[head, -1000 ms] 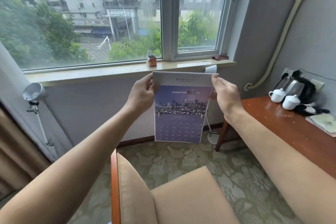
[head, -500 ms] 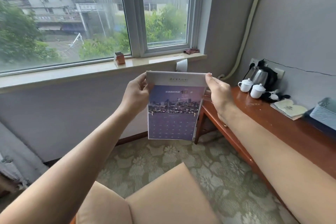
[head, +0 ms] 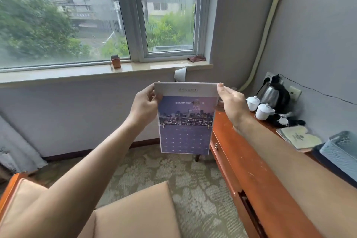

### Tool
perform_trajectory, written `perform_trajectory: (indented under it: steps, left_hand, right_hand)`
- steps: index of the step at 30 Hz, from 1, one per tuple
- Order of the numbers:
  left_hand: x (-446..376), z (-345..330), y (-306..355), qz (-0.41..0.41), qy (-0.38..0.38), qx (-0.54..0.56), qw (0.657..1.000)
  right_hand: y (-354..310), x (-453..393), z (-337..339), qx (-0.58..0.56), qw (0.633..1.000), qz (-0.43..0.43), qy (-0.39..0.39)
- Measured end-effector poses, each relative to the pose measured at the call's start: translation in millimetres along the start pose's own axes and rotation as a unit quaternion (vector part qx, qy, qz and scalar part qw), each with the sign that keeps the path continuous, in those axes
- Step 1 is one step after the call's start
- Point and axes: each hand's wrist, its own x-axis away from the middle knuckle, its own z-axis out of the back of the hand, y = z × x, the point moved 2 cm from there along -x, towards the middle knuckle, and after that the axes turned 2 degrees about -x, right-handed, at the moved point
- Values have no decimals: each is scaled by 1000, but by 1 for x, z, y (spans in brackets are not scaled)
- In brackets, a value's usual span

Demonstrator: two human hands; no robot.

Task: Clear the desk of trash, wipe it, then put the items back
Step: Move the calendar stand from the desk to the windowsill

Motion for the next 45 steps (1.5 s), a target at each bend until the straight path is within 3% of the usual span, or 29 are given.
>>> perform_trajectory:
  steps: [9,24,30,36,45]
  left_hand:
    - [-19,-46,15,-18,17,5,1000]
    - [-105,-72,-7,-7,22,3,1000]
    - [-199,-81,-60,23,30,22,999]
    - [-340,-69,-126,82,99,52,990]
    - [-502,-42,-135,126,158,120,972]
  right_hand:
    - [12,-33,39,-11,1000,9,-8]
    - [16,-128,32,-23,999,-14,-21]
    - [43,-231,-5,-30,999,-21,-32]
    - [62,-370,-68,-45,995,-63,-65]
    - [48,-538,-128,-64,993,-51,-82]
